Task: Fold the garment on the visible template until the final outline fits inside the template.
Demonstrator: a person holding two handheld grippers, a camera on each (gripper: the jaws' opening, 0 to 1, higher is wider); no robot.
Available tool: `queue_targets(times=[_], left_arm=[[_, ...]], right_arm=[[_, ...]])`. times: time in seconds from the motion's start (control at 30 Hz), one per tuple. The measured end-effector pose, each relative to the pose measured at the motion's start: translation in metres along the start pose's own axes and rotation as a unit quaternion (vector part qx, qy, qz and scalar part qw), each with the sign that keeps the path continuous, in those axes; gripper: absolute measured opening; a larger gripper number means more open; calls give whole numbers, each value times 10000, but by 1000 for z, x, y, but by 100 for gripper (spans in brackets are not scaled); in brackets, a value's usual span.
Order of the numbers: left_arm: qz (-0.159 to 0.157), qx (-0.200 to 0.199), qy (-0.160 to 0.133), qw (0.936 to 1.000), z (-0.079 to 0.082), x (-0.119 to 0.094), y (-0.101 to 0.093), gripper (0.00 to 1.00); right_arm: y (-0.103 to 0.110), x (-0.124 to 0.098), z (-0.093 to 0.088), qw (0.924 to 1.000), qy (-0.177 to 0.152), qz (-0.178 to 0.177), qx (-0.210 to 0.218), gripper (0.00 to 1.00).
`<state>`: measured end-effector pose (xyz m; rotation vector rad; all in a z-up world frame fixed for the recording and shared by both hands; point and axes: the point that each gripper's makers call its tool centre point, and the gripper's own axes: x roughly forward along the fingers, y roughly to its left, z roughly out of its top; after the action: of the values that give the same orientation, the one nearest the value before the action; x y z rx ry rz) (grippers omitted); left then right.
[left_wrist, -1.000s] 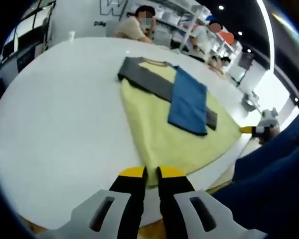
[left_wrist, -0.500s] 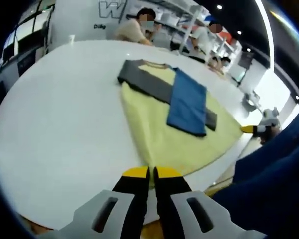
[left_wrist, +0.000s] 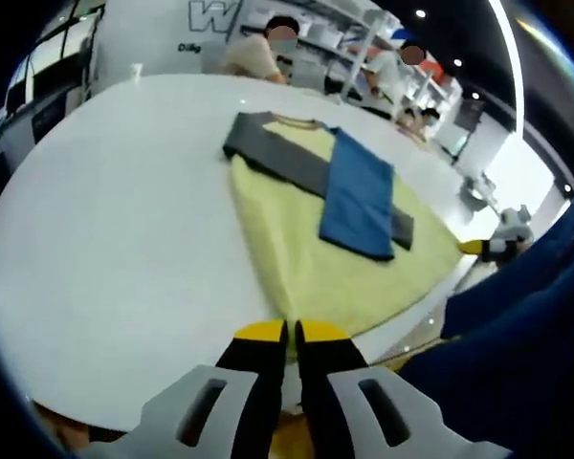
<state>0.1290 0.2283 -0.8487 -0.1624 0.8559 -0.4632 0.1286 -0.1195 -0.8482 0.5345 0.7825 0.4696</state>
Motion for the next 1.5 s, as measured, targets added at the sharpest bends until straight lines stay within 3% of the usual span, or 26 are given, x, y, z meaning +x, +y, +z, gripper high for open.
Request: queue_targets(times=[0.47,0.87,1.1,1.5], left_arm=[[-13,-84,43,10000,-3,-1,-2,1],[-158,-117,46,9998,6,-13,-13,0],[-218,169,115,9996,15,-15,-14,0],[-246,511,-289,9980,67,-25,-18,0]], right_arm=[[-1,0,-3,10000,32,8,15,0],[6,-9,2,9990,-67,164,413,0],[15,-10,17,9997,-12,264,13,0],[30,-5,63,9983,-248,403,-339,0]])
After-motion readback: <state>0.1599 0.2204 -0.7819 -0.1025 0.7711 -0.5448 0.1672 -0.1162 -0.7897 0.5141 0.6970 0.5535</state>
